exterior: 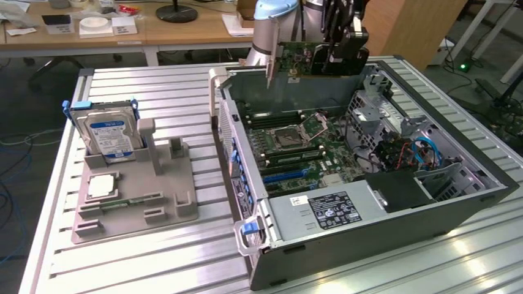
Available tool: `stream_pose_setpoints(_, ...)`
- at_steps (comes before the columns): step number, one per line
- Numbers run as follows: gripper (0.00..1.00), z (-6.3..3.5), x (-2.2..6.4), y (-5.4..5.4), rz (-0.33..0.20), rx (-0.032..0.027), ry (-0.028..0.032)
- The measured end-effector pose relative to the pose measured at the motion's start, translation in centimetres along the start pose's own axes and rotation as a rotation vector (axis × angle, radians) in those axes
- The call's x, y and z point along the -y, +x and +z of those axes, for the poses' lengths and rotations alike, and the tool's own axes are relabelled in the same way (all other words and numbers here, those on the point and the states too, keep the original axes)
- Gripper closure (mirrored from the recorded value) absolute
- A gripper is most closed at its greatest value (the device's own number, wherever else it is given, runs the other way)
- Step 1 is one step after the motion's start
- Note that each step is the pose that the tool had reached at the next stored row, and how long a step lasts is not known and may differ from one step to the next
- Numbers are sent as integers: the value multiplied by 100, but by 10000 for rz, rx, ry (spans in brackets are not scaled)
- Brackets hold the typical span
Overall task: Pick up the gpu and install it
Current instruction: 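Insert the gpu into the slot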
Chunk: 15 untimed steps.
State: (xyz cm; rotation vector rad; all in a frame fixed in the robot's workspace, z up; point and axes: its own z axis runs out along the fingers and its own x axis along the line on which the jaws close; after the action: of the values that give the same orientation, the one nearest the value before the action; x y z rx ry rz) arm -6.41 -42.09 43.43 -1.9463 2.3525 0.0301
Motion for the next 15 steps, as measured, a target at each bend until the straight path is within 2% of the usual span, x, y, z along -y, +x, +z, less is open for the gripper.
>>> stream_pose_setpoints(5, 72, 81, -2, 8, -11, -1, -1)
stream_pose_setpoints(15, 72, 136, -4, 13, -17, -10, 1)
